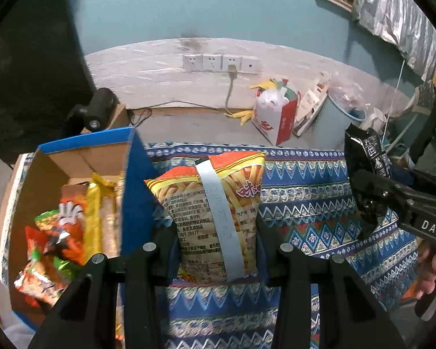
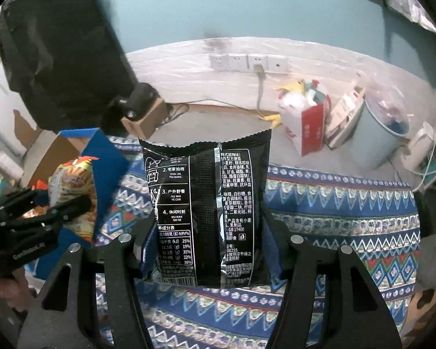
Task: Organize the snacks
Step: 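Lift both held bags and carry them over the cardboard box, then open the left tool to drop the orange bag while the right tool drops the black bag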
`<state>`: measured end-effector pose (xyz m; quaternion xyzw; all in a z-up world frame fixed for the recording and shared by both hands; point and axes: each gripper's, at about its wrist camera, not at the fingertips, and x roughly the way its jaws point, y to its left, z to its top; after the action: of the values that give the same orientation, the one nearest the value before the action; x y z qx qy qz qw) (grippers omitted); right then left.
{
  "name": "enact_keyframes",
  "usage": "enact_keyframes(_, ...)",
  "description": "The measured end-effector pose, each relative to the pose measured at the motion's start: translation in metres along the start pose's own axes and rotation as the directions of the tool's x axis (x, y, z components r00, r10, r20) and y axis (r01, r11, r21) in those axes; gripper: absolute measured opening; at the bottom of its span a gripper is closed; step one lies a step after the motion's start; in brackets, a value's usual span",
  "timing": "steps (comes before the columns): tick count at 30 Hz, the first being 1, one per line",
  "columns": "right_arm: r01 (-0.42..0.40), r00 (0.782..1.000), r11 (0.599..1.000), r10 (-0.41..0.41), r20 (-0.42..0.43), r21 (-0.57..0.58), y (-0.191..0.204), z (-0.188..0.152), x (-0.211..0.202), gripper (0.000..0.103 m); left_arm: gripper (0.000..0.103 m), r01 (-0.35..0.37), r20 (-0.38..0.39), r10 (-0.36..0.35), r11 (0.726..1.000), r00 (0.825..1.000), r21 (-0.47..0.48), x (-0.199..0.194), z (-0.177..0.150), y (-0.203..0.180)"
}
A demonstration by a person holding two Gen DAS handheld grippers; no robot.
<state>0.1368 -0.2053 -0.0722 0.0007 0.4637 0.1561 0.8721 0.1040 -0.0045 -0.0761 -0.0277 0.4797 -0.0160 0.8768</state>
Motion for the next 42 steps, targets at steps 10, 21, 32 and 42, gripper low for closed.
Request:
enact_keyframes(10, -0.033, 0.999, 0.998, 0.033, 0.002, -0.061, 0.046, 0.003, -0.005, 0.060, 0.042, -0.038, 0.042, 0.040, 0.997, 0.998, -0.064, -0.033, -0.010, 0.051)
enact_keyframes(21, -0.079, 0.997, 0.989, 0.080, -0.001, -0.125, 0.097, 0.015, 0.000, 0.060, 0.042, -0.077, 0.022, 0.082, 0.979, 0.996, -0.187, -0.035, -0.026, 0.123)
enact_keyframes(32, -0.108, 0.994, 0.977, 0.104, -0.030, -0.181, 0.141, 0.022, 0.017, 0.060, 0.044, -0.101, -0.039, 0.095, 0.965, 0.995, -0.241, -0.014, -0.042, 0.158)
enact_keyframes(42, -0.146, 0.989, 0.964, 0.142, -0.034, -0.222, 0.182, 0.031, 0.026, 0.060, 0.074, -0.125, 0.005, 0.129, 0.968, 0.992, -0.216, -0.034, -0.042, 0.162)
